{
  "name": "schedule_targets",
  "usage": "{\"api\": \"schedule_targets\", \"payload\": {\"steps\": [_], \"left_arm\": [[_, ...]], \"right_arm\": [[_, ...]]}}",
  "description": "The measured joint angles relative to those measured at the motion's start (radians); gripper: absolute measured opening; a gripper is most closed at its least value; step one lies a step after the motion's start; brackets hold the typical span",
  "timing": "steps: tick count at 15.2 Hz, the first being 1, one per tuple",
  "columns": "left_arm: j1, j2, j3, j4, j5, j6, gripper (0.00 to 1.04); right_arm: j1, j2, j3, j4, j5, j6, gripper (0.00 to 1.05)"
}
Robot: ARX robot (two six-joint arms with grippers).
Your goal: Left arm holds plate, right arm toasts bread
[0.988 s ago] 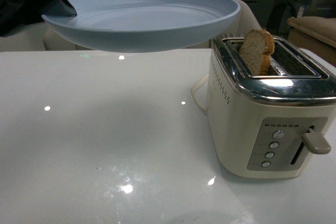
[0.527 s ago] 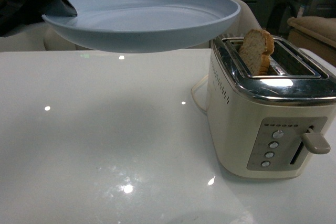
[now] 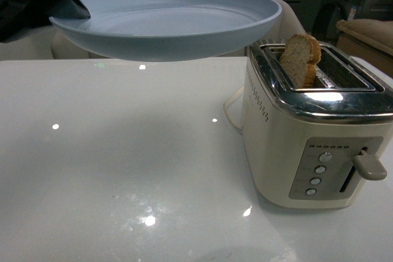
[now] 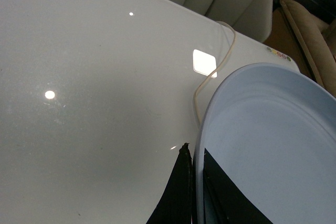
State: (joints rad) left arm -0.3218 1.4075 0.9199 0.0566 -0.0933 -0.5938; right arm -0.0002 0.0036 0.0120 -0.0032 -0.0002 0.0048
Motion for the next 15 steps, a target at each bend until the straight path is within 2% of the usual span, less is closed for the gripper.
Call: {"api": "schedule_targets", "payload": {"steps": [1, 2, 8, 10, 12, 15], "left_arm": [[0.000, 0.000, 0.000, 0.000, 0.000, 0.000, 0.03], [0.000, 0.000, 0.000, 0.000, 0.000, 0.000, 0.03], [0.000, 0.000, 0.000, 0.000, 0.000, 0.000, 0.03], [-0.020, -0.006, 0.005, 0.067, -0.128, 0.200, 0.03], [-0.031, -0.016, 0.005, 0.069, -0.118, 0.321, 0.03], [0.016, -0.001, 0.008, 0.119, -0.045, 0.337, 0.03]], "right_arm": [[0.000, 0.000, 0.000, 0.000, 0.000, 0.000, 1.00], [0.000, 0.000, 0.000, 0.000, 0.000, 0.000, 0.97], [0.000, 0.000, 0.000, 0.000, 0.000, 0.000, 0.98], [0.000, 0.000, 0.000, 0.000, 0.000, 0.000, 0.98], [0.000, 0.000, 0.000, 0.000, 0.000, 0.000, 0.98], [0.000, 0.000, 0.000, 0.000, 0.000, 0.000, 0.98]]}}
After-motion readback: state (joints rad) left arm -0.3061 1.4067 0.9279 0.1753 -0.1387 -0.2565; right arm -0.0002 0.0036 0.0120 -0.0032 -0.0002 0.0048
